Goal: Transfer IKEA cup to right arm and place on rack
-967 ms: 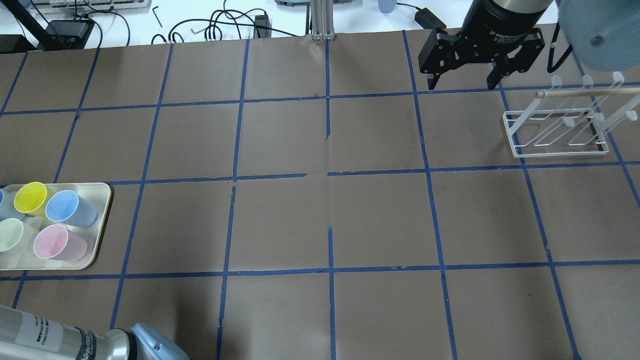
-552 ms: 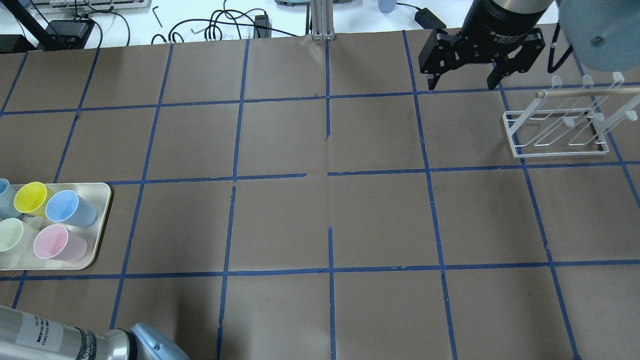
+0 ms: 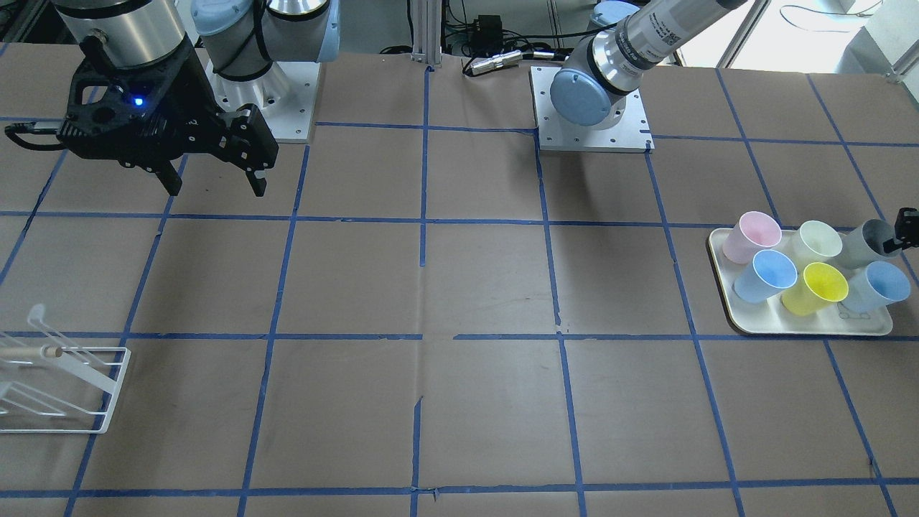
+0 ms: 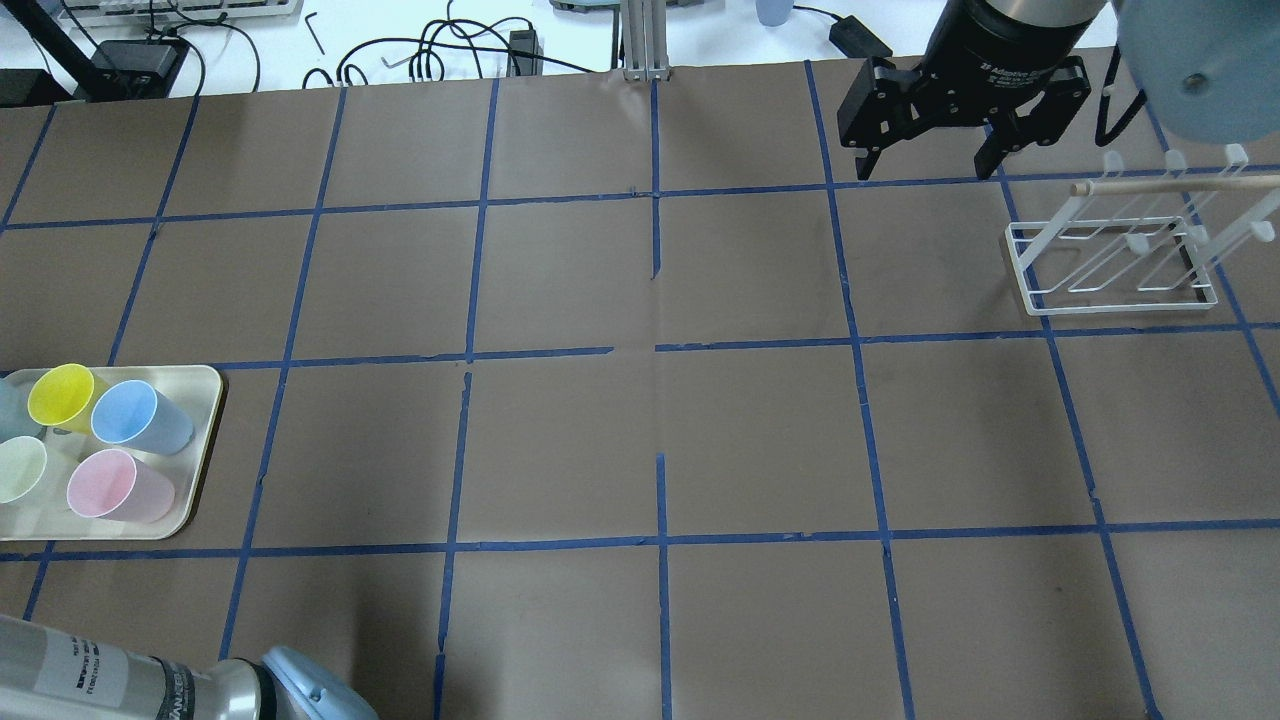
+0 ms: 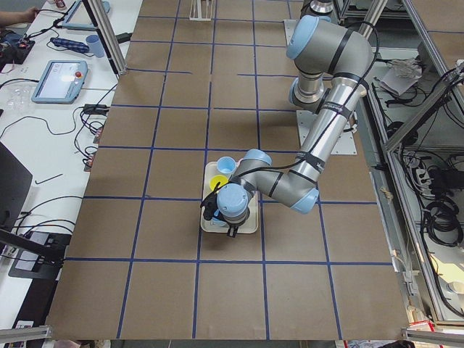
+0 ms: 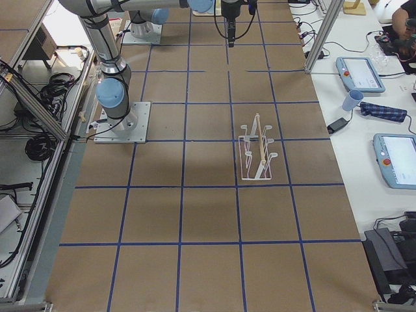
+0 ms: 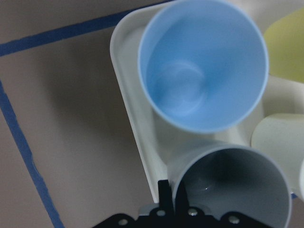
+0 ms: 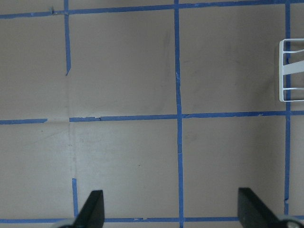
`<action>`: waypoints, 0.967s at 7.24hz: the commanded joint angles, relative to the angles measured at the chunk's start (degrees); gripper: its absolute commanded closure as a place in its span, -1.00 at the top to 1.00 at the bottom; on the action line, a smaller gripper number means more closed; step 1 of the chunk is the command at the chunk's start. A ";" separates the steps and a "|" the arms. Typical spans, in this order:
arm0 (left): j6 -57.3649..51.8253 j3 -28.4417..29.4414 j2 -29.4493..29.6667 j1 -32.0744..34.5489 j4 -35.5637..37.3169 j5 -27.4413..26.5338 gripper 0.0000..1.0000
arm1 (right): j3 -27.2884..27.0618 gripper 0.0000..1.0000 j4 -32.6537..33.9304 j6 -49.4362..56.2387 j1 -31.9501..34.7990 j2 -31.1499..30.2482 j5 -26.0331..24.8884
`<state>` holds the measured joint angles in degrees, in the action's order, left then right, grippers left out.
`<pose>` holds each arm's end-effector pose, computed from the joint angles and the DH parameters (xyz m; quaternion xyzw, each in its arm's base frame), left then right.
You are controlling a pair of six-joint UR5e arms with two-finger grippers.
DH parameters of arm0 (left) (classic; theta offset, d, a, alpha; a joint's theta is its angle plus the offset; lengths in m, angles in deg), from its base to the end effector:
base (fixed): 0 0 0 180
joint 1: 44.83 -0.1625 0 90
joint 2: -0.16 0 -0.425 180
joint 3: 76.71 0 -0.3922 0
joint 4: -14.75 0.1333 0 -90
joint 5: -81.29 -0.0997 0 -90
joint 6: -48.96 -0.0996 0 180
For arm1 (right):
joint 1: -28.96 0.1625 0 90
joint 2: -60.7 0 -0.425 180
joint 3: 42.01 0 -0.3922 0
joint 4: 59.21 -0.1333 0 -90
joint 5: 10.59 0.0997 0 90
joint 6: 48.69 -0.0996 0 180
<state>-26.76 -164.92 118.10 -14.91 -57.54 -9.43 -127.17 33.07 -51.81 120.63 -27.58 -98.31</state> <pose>0.4847 -0.4313 0.2520 -0.1361 -0.9879 -0.0335 0.0658 0.1522 -0.5088 0.5190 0.0117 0.9986 -0.0462 0.0218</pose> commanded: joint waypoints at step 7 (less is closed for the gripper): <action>-2.33 7.06 -8.85 3.28 -13.81 -1.47 -1.00 | 0.00 1.00 0.00 -0.22 0.00 0.03 0.09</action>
<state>-29.08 -160.70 110.43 -13.86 -68.18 -10.41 -127.17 33.07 -51.99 120.63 -27.55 -98.25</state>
